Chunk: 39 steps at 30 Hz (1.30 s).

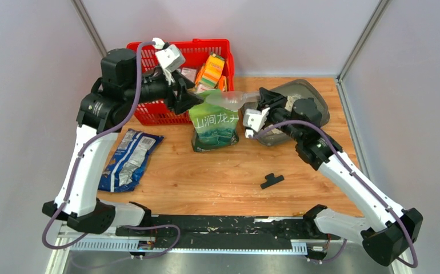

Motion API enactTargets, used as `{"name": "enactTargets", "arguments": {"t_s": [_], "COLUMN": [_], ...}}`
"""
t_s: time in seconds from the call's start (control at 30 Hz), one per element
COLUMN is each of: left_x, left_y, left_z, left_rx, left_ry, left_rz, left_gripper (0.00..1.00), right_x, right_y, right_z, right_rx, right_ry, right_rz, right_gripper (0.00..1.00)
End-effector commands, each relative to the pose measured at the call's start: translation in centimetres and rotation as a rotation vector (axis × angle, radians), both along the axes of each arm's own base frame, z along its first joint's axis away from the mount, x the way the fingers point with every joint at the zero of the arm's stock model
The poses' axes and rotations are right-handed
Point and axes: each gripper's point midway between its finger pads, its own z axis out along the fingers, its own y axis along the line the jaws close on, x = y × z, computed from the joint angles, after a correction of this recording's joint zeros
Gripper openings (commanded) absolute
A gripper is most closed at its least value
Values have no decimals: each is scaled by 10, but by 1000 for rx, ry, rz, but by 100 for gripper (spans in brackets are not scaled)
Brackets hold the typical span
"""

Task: Fill the litter box with clean litter

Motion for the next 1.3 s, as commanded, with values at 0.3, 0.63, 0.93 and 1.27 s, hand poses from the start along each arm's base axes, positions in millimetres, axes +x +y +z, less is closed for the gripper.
{"name": "enactTargets", "arguments": {"t_s": [0.3, 0.63, 0.93, 1.27], "left_x": [-1, 2, 23, 11], "left_y": [-26, -43, -47, -54], "left_z": [-52, -76, -87, -90], "left_rx": [157, 217, 227, 239], "left_ry": [117, 130, 129, 99], "left_rz": [-159, -199, -124, -250], "left_gripper": [63, 54, 41, 27], "right_x": [-32, -40, -47, -53], "right_y": [19, 35, 41, 41], "right_z": [47, 45, 43, 38], "right_rx": [-148, -184, -195, -192], "right_ry": [-439, -471, -486, -479], "right_rz": [128, 199, 235, 241], "right_gripper": [0, 0, 0, 0]}}
